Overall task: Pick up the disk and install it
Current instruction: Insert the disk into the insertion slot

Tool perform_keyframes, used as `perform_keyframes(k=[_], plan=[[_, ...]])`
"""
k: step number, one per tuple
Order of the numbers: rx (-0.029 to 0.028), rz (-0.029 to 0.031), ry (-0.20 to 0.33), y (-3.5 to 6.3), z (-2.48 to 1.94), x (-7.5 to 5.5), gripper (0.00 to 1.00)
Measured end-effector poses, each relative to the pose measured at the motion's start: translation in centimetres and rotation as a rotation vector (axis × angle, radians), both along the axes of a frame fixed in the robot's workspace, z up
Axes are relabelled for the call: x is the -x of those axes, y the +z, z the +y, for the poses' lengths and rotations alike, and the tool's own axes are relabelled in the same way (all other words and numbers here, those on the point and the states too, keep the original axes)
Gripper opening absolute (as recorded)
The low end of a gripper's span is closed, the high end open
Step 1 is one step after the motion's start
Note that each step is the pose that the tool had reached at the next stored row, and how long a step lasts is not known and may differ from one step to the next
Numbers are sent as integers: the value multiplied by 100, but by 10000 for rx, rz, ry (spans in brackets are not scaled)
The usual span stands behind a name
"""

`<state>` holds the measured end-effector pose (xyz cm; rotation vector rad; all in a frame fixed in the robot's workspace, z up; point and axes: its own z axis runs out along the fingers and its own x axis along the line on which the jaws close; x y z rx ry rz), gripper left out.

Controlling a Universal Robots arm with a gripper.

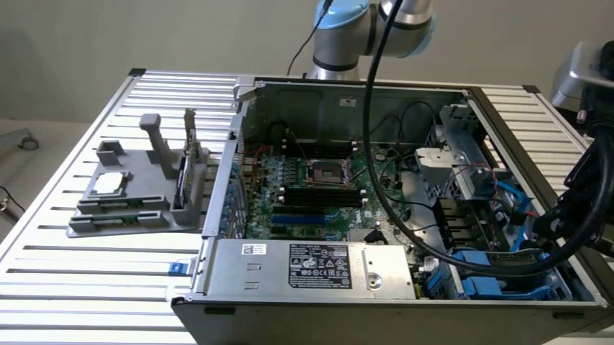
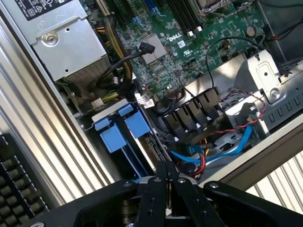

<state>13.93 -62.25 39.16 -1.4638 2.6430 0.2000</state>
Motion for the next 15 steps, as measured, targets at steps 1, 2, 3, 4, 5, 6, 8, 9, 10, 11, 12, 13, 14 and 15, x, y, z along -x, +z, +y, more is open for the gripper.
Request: perform_keyframes(k=[1,2,3,4,5,6,8,9,10,11,12,13,14,15], plan=[[1,14,-113,1,0,0,14],[1,28,-227,1,0,0,14],[1,42,-340,1,0,0,14],[1,57,-453,2,0,0,14],[1,72,-573,2,0,0,14],[2,87,-686,3,0,0,14],[3,116,-916,3,0,0,14],[3,131,-1028,4,0,0,14],[3,145,-1141,4,0,0,14],[4,160,-1252,4,0,0,14],[5,175,-1364,5,0,0,14],[6,190,-1477,5,0,0,14],[8,206,-1597,5,0,0,14],[12,223,-1703,5,0,0,14]])
